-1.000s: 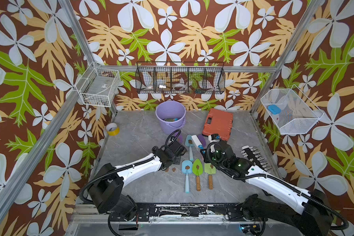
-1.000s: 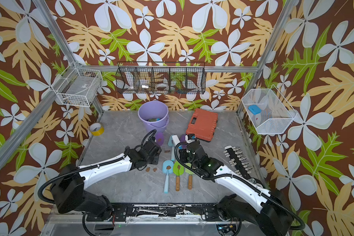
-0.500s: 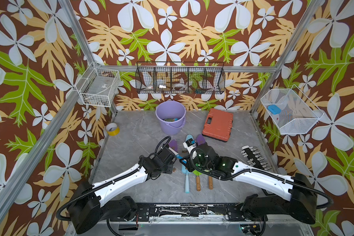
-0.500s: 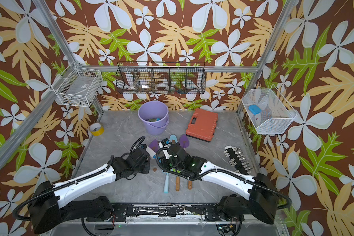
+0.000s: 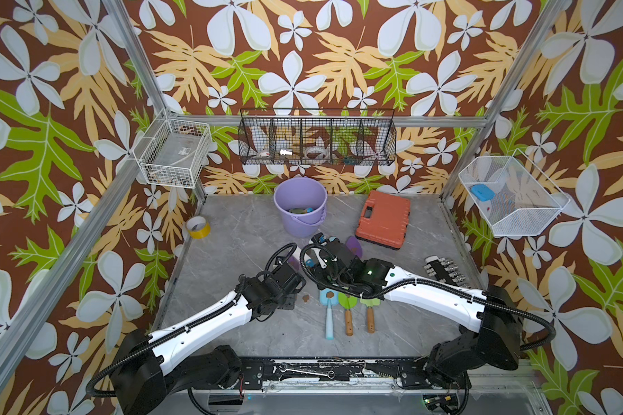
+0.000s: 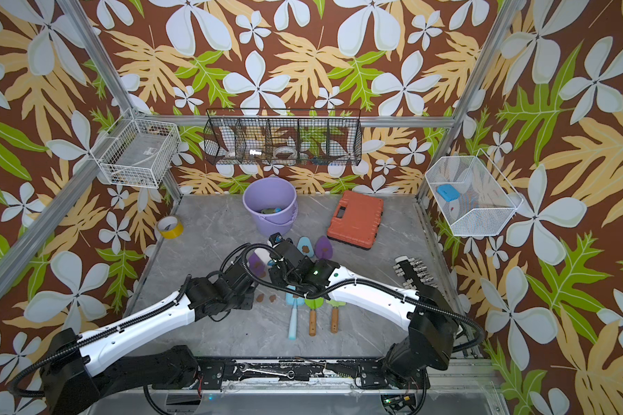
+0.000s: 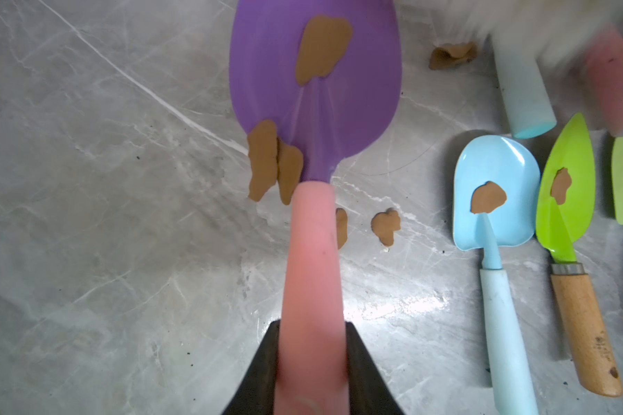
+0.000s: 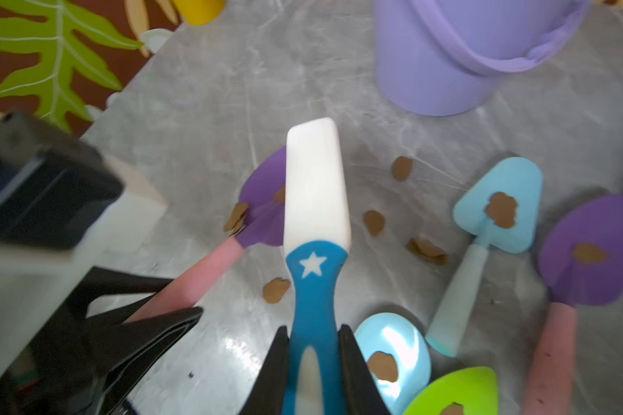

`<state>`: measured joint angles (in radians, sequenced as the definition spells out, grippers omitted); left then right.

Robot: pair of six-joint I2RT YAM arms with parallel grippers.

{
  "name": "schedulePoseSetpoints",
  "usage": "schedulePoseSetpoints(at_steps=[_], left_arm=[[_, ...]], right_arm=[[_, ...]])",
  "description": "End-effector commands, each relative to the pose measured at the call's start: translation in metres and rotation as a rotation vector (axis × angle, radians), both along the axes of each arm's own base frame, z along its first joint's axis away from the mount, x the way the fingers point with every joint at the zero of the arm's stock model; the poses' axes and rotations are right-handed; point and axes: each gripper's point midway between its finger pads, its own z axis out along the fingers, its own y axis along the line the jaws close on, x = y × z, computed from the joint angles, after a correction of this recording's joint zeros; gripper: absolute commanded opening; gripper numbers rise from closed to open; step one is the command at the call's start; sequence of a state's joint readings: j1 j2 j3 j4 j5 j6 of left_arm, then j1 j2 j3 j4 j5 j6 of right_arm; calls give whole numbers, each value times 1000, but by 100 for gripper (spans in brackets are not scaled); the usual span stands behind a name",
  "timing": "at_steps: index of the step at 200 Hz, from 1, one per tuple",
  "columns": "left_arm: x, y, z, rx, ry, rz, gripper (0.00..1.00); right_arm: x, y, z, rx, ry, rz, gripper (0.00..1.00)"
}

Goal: Brush the soil off the hand trowel and place it into the bucket
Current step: Brush off the soil from the hand trowel.

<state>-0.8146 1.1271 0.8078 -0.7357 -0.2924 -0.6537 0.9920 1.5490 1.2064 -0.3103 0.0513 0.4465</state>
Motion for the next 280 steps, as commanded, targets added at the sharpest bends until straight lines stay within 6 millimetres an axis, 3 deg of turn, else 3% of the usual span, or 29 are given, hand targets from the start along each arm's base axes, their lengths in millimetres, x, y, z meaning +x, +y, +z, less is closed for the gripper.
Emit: schedulePoseSetpoints(at_steps=[1, 24, 50, 58, 79, 114, 131, 157, 179, 196, 211, 226, 253, 269, 280], left_arm=[[-1, 8, 2, 15, -6, 39, 0], [-3, 8, -2, 13, 5, 46, 0], [-5, 11, -7, 24, 8, 54, 0], [-6, 13, -7, 28, 7, 63, 0], [-5, 17, -12, 44, 12, 90, 0], [-6, 10, -25, 25, 35, 92, 0], [-6, 7, -25, 1, 23, 86, 0], [-6, 6, -24, -10, 19, 80, 0], [-5, 1, -19, -49, 7, 74, 0], [-5, -1, -15, -75, -4, 73, 0], [-6, 2, -14, -69, -8, 73, 0], [-6, 4, -14, -67, -15, 78, 0], [-4, 0, -13, -79, -18, 72, 0], [-3, -2, -12, -89, -20, 68, 0], [-3, -4, -10, -97, -23, 64, 0]], right_arm=[[-26, 25, 2, 75, 51, 172, 0], [-26, 24, -32, -26, 110, 178, 0], [13, -5, -63, -186, 111, -16, 0], [21, -12, -61, -184, 93, -53, 0], [29, -12, -29, -101, 18, -75, 0], [0, 7, 7, 77, 10, 77, 0], [-18, 17, 1, 93, 66, 150, 0], [-31, 24, -31, 44, 143, 188, 0], [-22, 22, -58, -11, 167, 161, 0], [1, 9, -70, -40, 172, 80, 0], [22, -2, -62, -28, 145, 12, 0], [26, 1, -41, 16, 108, 23, 0], [0, 26, -24, 82, 118, 155, 0], [-20, 38, -32, 74, 141, 231, 0], [-21, 37, -47, 50, 174, 229, 0]])
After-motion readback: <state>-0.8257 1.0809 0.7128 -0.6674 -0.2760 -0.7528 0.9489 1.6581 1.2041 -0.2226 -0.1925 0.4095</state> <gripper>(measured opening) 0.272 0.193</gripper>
